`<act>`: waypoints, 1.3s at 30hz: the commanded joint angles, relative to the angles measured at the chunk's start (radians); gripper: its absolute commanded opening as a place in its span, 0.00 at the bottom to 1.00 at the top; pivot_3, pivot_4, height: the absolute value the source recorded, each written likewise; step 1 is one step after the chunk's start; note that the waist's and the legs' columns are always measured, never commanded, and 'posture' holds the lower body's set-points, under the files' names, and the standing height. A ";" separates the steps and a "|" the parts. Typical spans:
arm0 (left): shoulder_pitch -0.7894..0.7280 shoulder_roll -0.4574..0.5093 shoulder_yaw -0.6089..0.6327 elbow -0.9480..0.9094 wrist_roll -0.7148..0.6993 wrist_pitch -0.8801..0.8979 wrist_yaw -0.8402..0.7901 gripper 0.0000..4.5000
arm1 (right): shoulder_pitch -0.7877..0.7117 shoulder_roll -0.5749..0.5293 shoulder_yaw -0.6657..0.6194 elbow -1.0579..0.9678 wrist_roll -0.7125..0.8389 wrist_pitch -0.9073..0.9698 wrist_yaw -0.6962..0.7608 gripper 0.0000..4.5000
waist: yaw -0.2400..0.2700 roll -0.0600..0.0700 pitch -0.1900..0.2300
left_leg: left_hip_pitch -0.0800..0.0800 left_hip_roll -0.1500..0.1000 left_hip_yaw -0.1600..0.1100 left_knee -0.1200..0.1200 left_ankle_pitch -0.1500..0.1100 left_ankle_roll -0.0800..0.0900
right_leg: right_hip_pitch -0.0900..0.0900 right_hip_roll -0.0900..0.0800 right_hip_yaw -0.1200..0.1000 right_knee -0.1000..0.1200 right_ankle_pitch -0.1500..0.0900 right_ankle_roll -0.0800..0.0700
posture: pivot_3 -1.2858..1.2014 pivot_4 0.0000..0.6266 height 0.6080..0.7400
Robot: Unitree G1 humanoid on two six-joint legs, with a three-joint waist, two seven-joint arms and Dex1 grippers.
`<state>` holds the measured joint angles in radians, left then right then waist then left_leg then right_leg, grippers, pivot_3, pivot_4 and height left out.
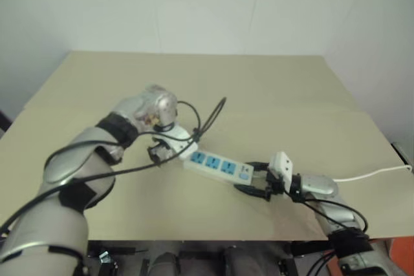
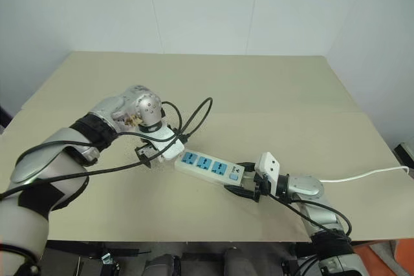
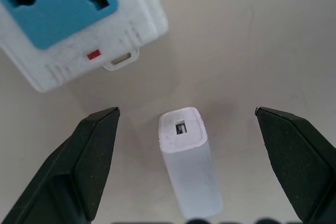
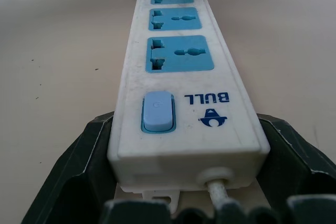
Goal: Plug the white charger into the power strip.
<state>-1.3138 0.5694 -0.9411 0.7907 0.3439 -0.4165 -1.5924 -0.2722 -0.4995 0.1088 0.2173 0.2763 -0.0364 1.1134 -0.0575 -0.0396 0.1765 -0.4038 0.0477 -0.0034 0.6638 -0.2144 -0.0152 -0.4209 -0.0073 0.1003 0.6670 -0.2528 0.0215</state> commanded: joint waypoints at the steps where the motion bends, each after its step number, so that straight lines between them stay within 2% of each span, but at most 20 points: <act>1: 0.000 -0.016 0.048 0.019 0.026 -0.026 -0.015 1.00 | 0.040 -0.003 0.042 0.009 -0.034 0.040 0.004 0.76 | 0.000 0.000 0.000 | 0.000 0.000 0.000 0.000 0.000 0.000 | 0.000 0.000 0.000 0.000 0.000 0.000 | 0.52 0.24 1.00; 8: 0.010 -0.039 0.084 0.034 0.067 -0.034 -0.015 1.00 | 0.051 -0.007 0.041 -0.002 -0.036 0.046 -0.011 0.76 | 0.001 0.000 0.000 | 0.000 0.000 0.000 0.000 0.000 0.000 | 0.000 0.000 0.000 0.000 0.000 0.000 | 0.52 0.24 1.00; 11: 0.009 -0.042 0.088 0.048 0.105 -0.053 0.004 0.87 | 0.054 -0.008 0.041 -0.004 -0.036 0.047 -0.014 0.76 | 0.001 0.000 0.000 | 0.000 0.000 0.000 0.000 0.000 0.000 | 0.000 0.000 0.000 0.000 0.000 0.000 | 0.52 0.24 1.00; 20: 0.014 -0.079 0.104 0.106 0.170 -0.063 0.053 0.23 | 0.045 -0.006 0.044 0.005 -0.041 0.046 -0.020 0.76 | 0.002 0.000 0.000 | 0.000 0.000 0.000 0.000 0.000 0.000 | 0.001 0.000 0.000 0.000 0.000 0.000 | 0.52 0.24 1.00; 24: 0.016 -0.083 0.120 0.106 0.189 -0.065 0.083 0.23 | 0.043 -0.010 0.043 0.009 -0.041 0.046 -0.015 0.76 | 0.003 0.000 -0.001 | 0.001 0.000 0.000 0.000 0.000 0.000 | 0.002 0.000 0.000 0.000 0.000 0.000 | 0.52 0.24 1.00; 29: -0.006 -0.093 0.208 0.099 0.127 -0.013 0.074 0.23 | 0.040 -0.014 0.044 0.015 -0.047 0.042 -0.014 0.76 | 0.003 0.000 -0.001 | 0.001 0.000 0.000 0.000 0.000 0.000 | 0.001 0.000 0.000 0.000 0.000 0.000 | 0.52 0.24 1.00; 35: -0.053 -0.104 0.441 0.066 -0.097 0.255 -0.012 0.23 | 0.020 -0.019 0.039 0.025 -0.029 0.047 0.015 0.76 | 0.001 0.000 -0.001 | 0.001 0.000 0.000 0.000 0.000 0.000 | 0.001 0.000 0.000 0.001 0.000 0.000 | 0.52 0.24 1.00; 39: -0.020 -0.089 0.624 -0.024 -0.313 0.519 -0.019 0.23 | -0.034 -0.026 0.043 0.070 -0.019 0.036 0.081 0.76 | -0.007 0.000 -0.001 | 0.001 0.000 0.000 0.000 0.000 0.000 | 0.001 0.000 0.000 0.001 0.000 0.000 | 0.52 0.24 1.00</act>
<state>-1.3282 0.4691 -0.3966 0.8186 0.1210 0.0079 -1.6078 -0.3143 -0.5096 0.1221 0.2526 0.2760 -0.0284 1.1540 -0.0646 -0.0399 0.1758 -0.4030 0.0478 -0.0036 0.6640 -0.2144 -0.0152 -0.4201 -0.0073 0.1001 0.6678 -0.2528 0.0218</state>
